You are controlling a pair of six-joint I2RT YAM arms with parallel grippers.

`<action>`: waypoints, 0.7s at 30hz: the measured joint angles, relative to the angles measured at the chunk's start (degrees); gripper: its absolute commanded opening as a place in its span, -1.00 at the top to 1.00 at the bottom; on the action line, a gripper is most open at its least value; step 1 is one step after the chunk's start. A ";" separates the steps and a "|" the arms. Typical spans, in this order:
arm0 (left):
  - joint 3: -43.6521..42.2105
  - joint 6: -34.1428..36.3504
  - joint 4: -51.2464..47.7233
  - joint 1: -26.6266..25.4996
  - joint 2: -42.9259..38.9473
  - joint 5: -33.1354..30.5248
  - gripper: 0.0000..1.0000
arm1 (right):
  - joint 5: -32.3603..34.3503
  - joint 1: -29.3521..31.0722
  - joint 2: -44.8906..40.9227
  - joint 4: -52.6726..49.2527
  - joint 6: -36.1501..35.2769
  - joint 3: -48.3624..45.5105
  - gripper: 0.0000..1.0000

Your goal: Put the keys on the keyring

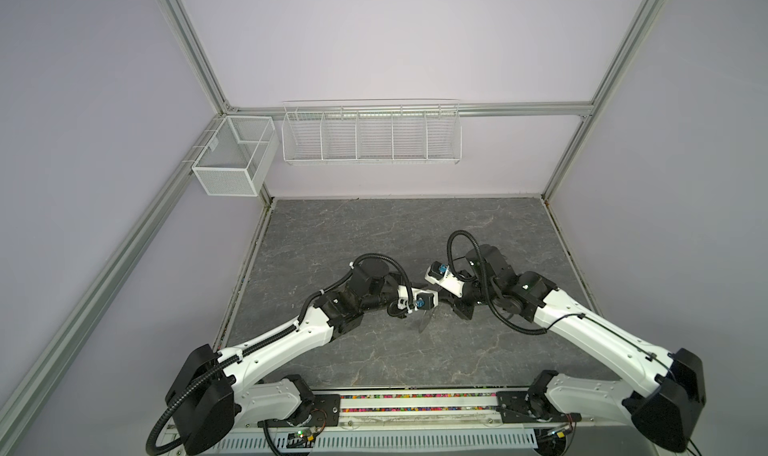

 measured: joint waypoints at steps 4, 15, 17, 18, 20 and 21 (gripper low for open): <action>0.48 0.02 -0.74 -0.37 0.61 0.37 0.56 | -0.37 0.00 0.00 -0.02 0.00 0.31 0.85; 1.70 0.20 -1.92 -1.88 2.95 -1.44 0.61 | -1.11 0.28 0.00 -0.02 -0.02 0.31 0.86; 2.01 0.24 -2.27 -2.01 3.19 -2.10 0.63 | -1.11 0.46 0.00 -0.02 -0.04 0.31 0.85; 2.19 0.35 -2.47 -2.10 3.30 -2.32 0.64 | -1.11 0.50 0.00 -0.02 -0.07 0.31 0.85; 2.62 0.39 -3.08 -2.23 3.56 -2.69 0.67 | -1.01 0.76 0.00 -0.02 -0.37 0.31 0.85; 2.82 0.42 -3.37 -2.23 3.63 -2.75 0.68 | -0.87 0.85 0.00 -0.02 -0.46 0.31 0.85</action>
